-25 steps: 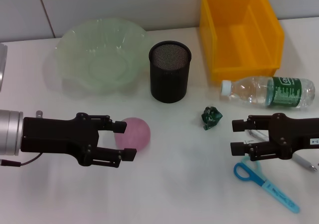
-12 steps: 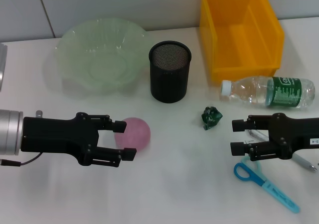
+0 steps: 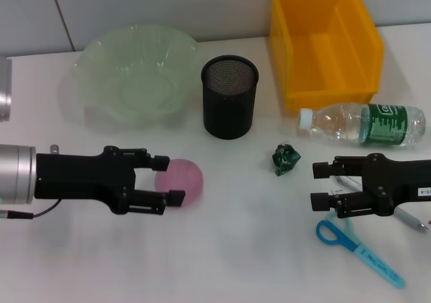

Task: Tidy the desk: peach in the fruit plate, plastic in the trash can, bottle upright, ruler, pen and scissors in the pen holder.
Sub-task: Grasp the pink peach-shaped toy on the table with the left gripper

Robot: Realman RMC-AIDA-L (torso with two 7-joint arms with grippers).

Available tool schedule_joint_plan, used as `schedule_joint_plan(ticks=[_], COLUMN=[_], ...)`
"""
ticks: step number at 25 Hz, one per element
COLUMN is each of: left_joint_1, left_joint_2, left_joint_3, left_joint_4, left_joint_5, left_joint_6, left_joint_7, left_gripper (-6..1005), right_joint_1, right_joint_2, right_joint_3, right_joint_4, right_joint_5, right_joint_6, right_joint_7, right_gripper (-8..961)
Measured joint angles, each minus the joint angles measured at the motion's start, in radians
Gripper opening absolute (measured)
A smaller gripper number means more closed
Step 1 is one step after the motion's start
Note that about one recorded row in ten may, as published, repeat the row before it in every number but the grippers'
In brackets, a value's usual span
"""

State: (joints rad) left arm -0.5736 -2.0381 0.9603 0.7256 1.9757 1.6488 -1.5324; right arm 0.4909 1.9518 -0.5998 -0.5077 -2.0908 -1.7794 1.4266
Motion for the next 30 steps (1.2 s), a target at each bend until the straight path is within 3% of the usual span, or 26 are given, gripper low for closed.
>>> schedule_joint_plan(ticks=[5, 6, 10, 14, 15, 22, 30], left_joint_1=[0.0, 0.005, 0.006, 0.008, 0.008, -0.003, -0.022], left_joint_2=[-0.002, -0.019, -0.023, -0.029, -0.031, -0.033, -0.034], left_joint_3=[0.0, 0.001, 0.009, 0.082, 0.141, 0.214, 0.237], left_joint_4=[0.0, 0.0, 0.0, 0.0, 0.001, -0.003, -0.022], left_joint_5=[0.0, 0.0, 0.0, 0.0, 0.0, -0.007, -0.007], left_joint_6=[-0.011, -0.13, -0.161, -0.254, -0.322, -0.412, -0.422], left_joint_7=[0.0, 0.007, 0.018, 0.028, 0.028, 0.028, 0.026], left_gripper=[783, 782, 780, 779, 778, 775, 771], right_joint_1=[0.0, 0.0, 0.0, 0.0, 0.0, 0.0, 0.0], right_joint_2=[0.001, 0.001, 0.001, 0.003, 0.003, 0.004, 0.006], right_joint_3=[0.0, 0.0, 0.0, 0.0, 0.0, 0.0, 0.0], right_joint_4=[0.0, 0.0, 0.0, 0.0, 0.0, 0.0, 0.001], right_joint_5=[0.0, 0.0, 0.0, 0.0, 0.0, 0.0, 0.0], right_joint_6=[0.0, 0.0, 0.0, 0.007, 0.009, 0.014, 0.021], right_joint_7=[0.0, 0.0, 0.0, 0.0, 0.0, 0.0, 0.0], right_gripper=[821, 821, 822, 821, 820, 821, 821])
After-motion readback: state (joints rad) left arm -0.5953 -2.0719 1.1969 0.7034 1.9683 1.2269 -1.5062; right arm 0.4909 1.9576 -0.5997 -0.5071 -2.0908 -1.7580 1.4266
